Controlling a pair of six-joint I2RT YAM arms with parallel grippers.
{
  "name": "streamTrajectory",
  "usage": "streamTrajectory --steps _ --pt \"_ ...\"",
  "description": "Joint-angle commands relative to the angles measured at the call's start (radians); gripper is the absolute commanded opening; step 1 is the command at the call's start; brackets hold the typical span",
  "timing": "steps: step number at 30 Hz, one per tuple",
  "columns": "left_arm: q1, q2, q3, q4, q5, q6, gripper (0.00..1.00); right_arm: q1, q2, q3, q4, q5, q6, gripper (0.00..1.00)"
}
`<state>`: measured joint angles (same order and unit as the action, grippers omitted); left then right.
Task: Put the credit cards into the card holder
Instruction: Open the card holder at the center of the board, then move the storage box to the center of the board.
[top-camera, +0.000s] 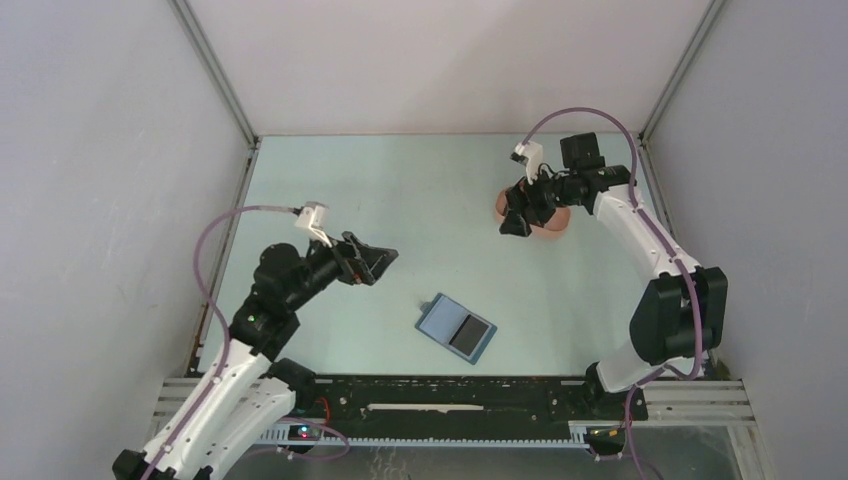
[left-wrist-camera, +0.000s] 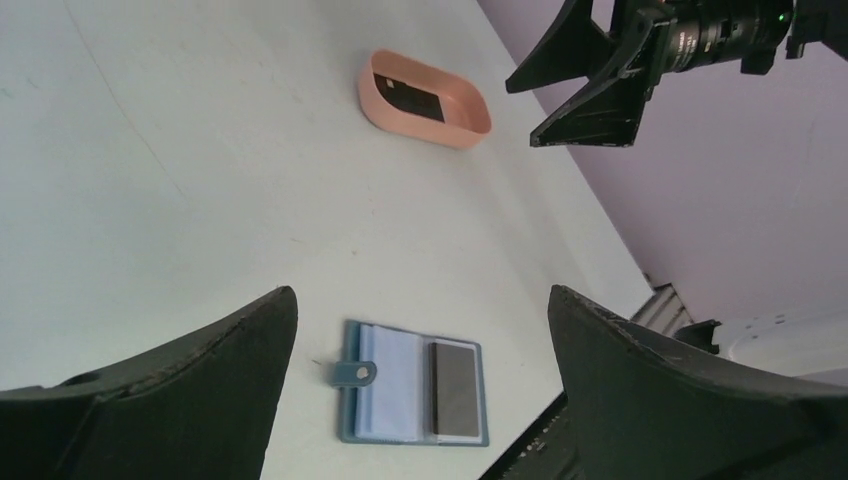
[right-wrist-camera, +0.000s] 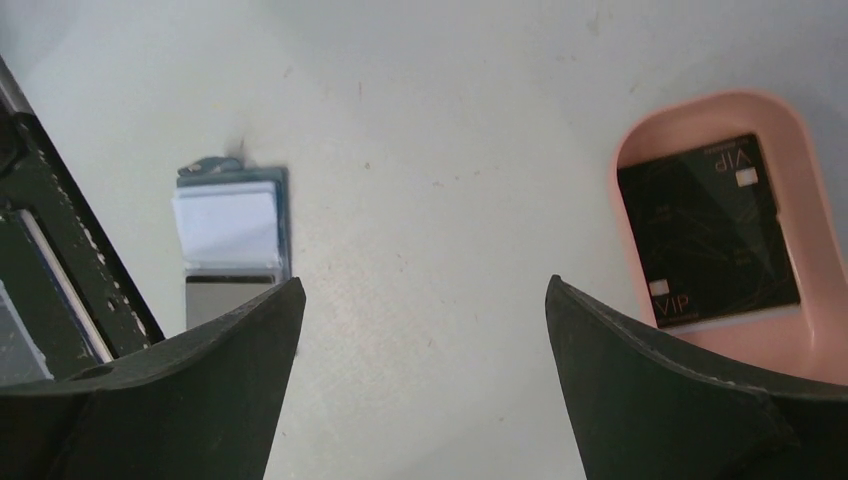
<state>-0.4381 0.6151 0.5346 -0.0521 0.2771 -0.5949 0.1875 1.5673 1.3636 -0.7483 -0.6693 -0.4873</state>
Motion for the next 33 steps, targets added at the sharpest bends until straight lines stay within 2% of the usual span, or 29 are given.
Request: streamTrajectory --steps 1,5,8,11,15,20,26,33 --pt "0.030 -0.011 0.200 -0.322 -0.014 0.199 1.00 0.006 0.035 0.079 0.057 -0.053 0.044 1.00" --pt "0.032 -0.018 0.208 -0.392 -0.116 0.311 1.00 0.006 0.138 0.164 0.011 -0.033 0.060 0.94" --pt "0.043 -0.007 0.186 -0.407 -0.161 0.333 1.00 0.006 0.226 0.240 -0.020 0.020 0.100 0.83" --pt "0.044 0.011 0.193 -0.430 -0.157 0.343 1.00 0.006 0.313 0.308 -0.036 0.095 0.144 0.69" --pt "0.045 0.013 0.188 -0.428 -0.155 0.342 1.00 0.002 0.428 0.394 -0.075 0.182 0.175 0.56" --pt "0.045 0.010 0.184 -0.425 -0.162 0.338 1.00 -0.025 0.477 0.407 -0.085 0.213 0.165 0.53" --pt "0.045 0.014 0.183 -0.426 -0.164 0.337 1.00 -0.045 0.521 0.407 -0.134 0.175 0.136 0.51" --pt "0.045 0.006 0.182 -0.427 -0.170 0.336 1.00 -0.060 0.522 0.381 -0.138 0.188 0.114 0.53"
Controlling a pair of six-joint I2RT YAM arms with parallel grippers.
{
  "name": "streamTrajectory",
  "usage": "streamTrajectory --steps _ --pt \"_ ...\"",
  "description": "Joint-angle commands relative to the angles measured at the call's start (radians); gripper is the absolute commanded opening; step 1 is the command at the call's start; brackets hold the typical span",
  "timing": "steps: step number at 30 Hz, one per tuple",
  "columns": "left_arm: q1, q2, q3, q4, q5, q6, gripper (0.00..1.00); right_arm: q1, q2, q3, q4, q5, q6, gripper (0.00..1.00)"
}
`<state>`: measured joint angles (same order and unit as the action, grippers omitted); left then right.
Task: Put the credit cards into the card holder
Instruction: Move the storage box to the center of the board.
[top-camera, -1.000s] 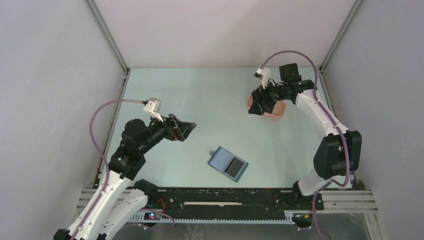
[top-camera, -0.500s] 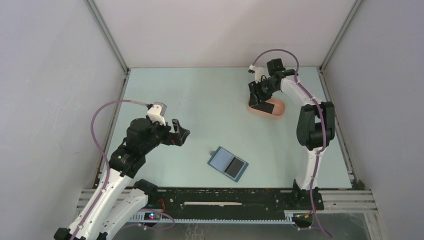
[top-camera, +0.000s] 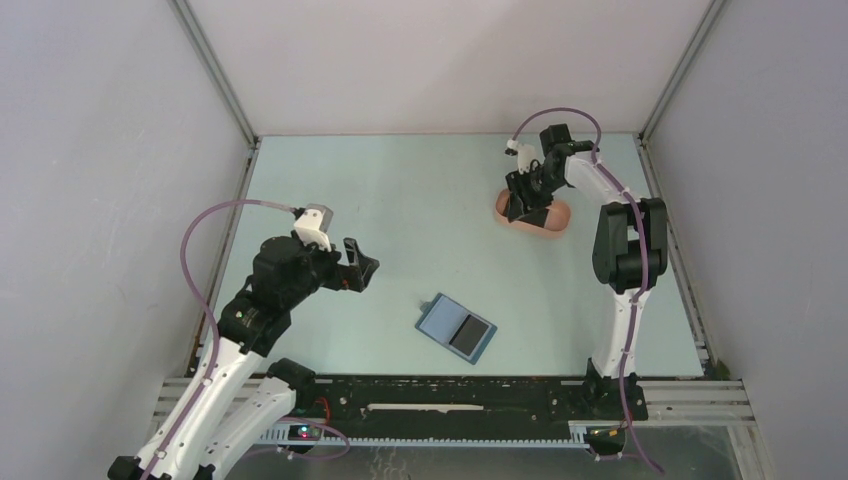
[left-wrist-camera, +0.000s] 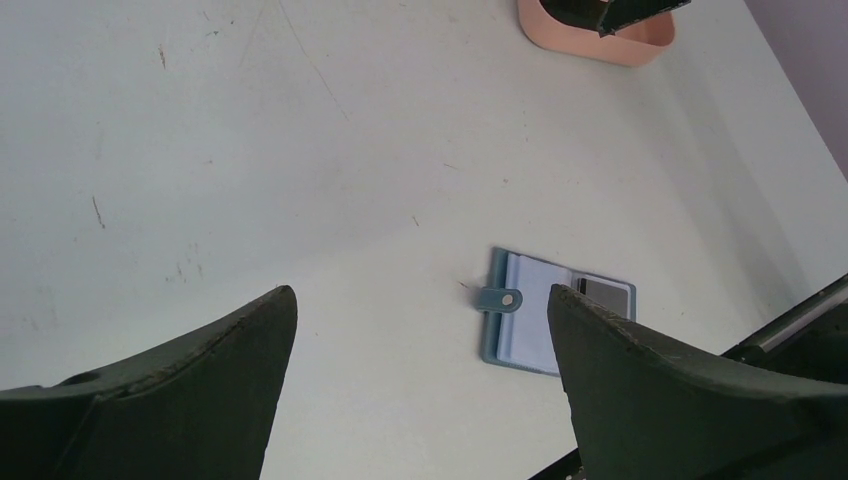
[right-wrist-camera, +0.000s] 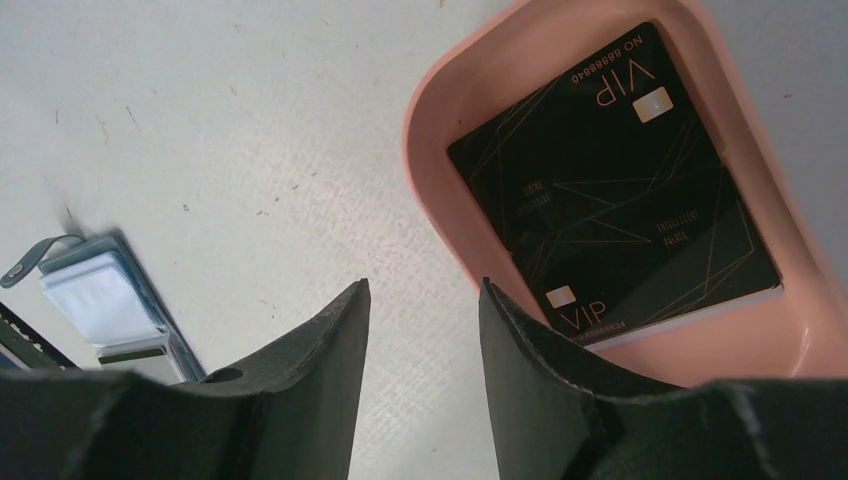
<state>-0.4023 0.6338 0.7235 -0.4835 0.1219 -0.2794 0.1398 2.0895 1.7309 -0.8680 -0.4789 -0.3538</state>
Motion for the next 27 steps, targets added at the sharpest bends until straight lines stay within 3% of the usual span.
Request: streamTrajectory --steps 1,27 --pt "0.009 -0.014 -0.008 0.005 -0.014 0.019 1.00 -0.016 0.001 0.013 -0.020 -0.002 -0.022 0.54" --pt "0.011 -0.015 -0.010 0.003 -0.016 0.019 1.00 -0.029 -0.012 -0.023 -0.043 0.004 -0.113 0.57"
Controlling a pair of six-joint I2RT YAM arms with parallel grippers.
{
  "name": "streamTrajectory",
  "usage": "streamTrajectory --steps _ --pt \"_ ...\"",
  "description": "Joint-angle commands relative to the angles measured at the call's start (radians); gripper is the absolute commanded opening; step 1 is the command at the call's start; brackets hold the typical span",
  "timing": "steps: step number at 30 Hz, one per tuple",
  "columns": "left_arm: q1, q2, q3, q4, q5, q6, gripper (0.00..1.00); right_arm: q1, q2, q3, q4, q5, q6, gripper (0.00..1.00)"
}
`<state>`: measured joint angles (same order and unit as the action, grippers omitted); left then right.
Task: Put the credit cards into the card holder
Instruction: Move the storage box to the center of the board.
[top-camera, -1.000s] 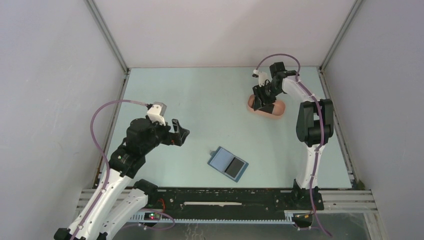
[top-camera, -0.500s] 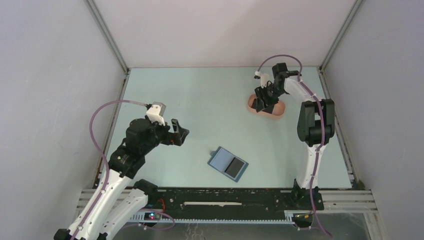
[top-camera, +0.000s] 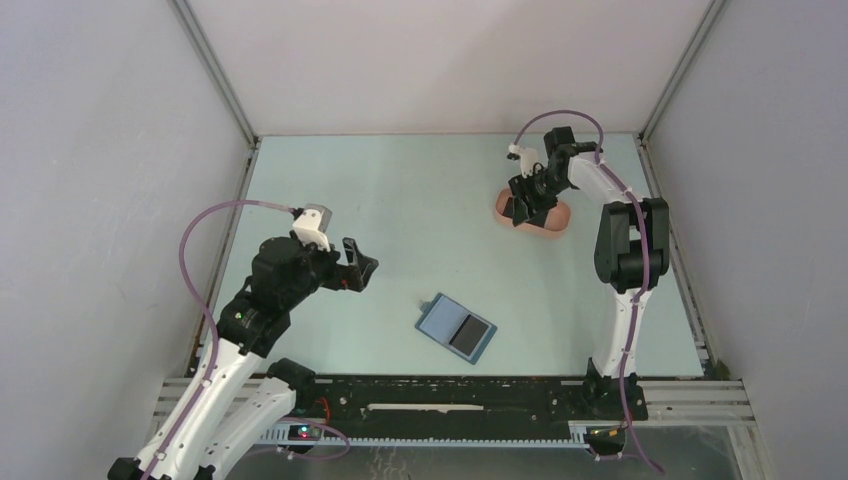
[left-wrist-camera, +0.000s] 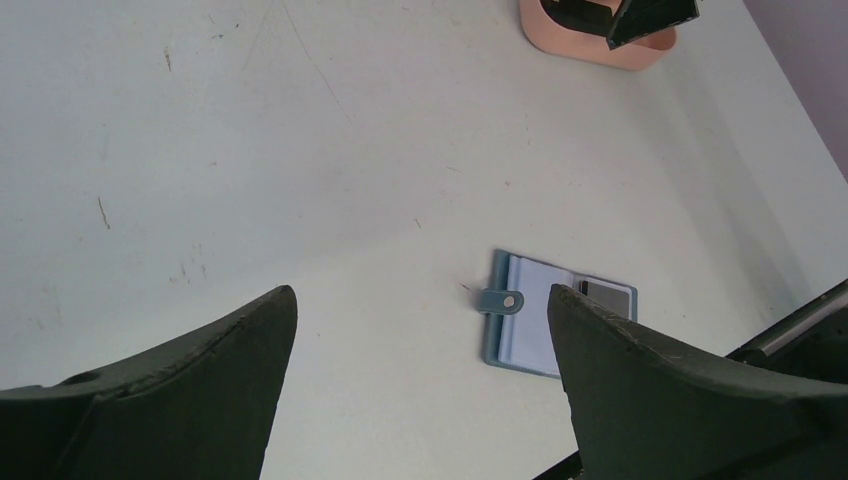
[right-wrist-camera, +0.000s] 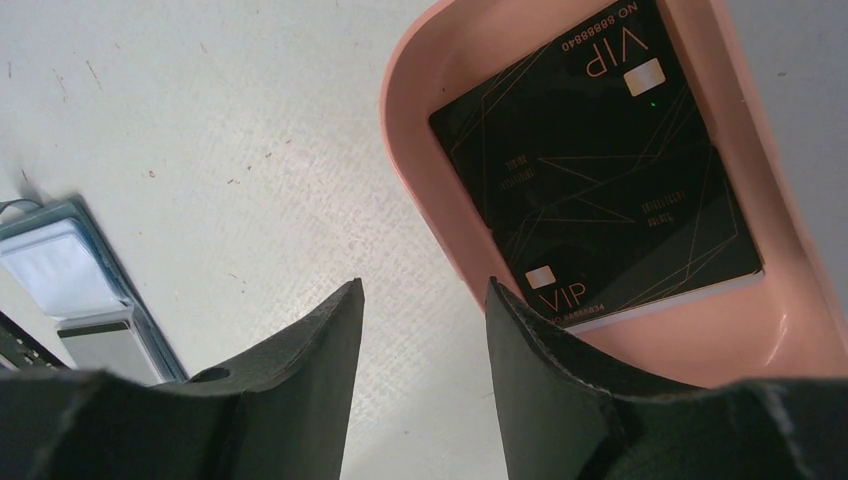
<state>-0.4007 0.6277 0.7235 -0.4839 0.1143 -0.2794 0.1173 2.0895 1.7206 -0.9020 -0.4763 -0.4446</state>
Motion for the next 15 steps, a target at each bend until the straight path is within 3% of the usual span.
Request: streamTrajectory --steps 1,15 --pt "0.010 -0.010 -0.011 0.005 -0.009 0.019 1.00 -0.006 -0.009 -0.018 -0.011 0.004 -0.025 0.57" --pt "0.009 -0.017 -0.013 0.002 -0.005 0.019 1.00 0.010 -0.060 -0.143 -0.035 0.013 -0.099 0.53"
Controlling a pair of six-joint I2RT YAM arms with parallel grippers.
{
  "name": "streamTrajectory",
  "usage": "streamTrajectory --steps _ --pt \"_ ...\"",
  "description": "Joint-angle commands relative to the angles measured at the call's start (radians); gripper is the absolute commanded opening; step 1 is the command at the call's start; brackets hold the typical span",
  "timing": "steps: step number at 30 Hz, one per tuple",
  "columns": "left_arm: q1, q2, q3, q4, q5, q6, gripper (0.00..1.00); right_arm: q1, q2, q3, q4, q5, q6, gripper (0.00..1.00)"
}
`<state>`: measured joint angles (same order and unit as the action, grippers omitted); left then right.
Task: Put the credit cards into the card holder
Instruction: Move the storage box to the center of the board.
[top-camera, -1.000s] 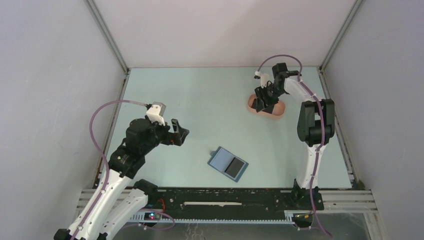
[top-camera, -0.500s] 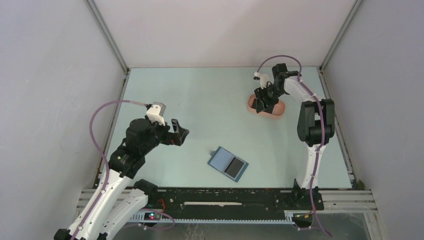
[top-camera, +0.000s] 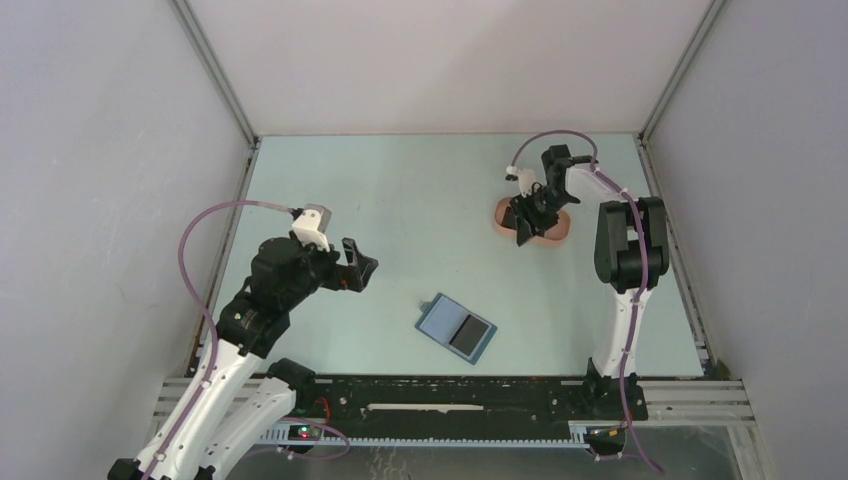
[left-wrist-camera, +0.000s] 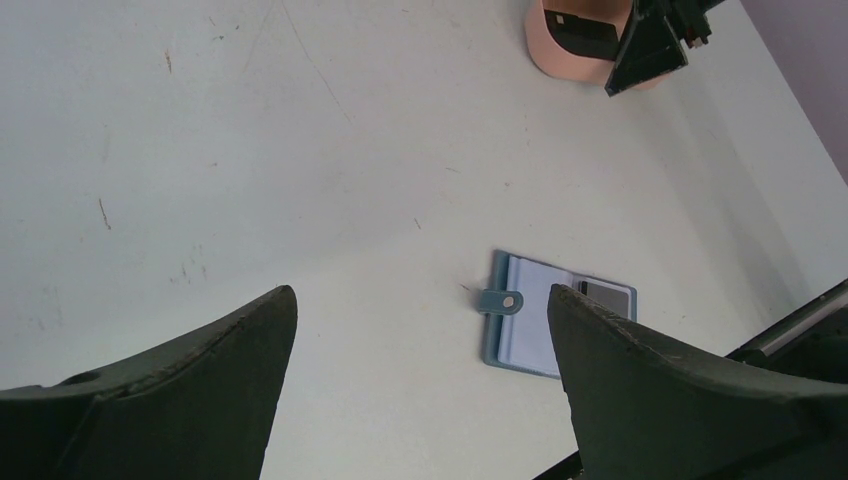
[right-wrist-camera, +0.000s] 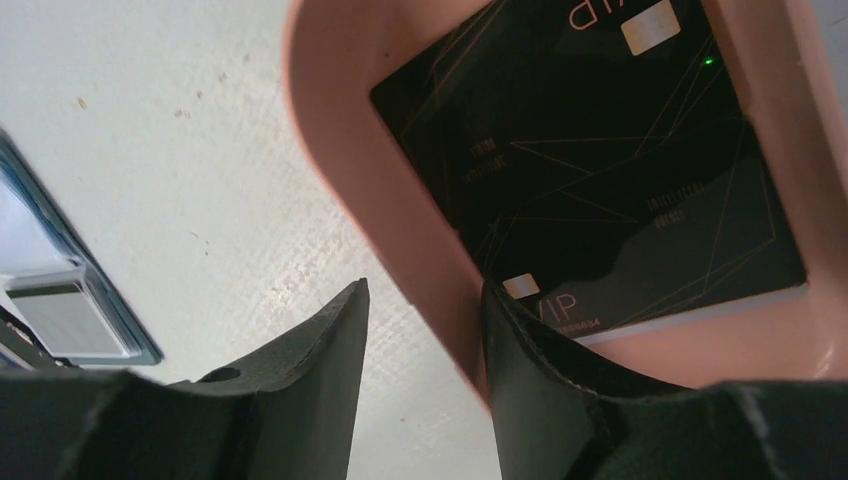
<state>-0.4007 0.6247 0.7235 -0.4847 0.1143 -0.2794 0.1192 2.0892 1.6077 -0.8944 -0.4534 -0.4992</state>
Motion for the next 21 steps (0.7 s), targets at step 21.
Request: streamTrajectory --steps 21 --pt "0.009 0.014 -0.016 0.019 0.067 0.015 1.00 -0.004 -0.506 -0.525 -0.128 -0.006 -0.227 0.58"
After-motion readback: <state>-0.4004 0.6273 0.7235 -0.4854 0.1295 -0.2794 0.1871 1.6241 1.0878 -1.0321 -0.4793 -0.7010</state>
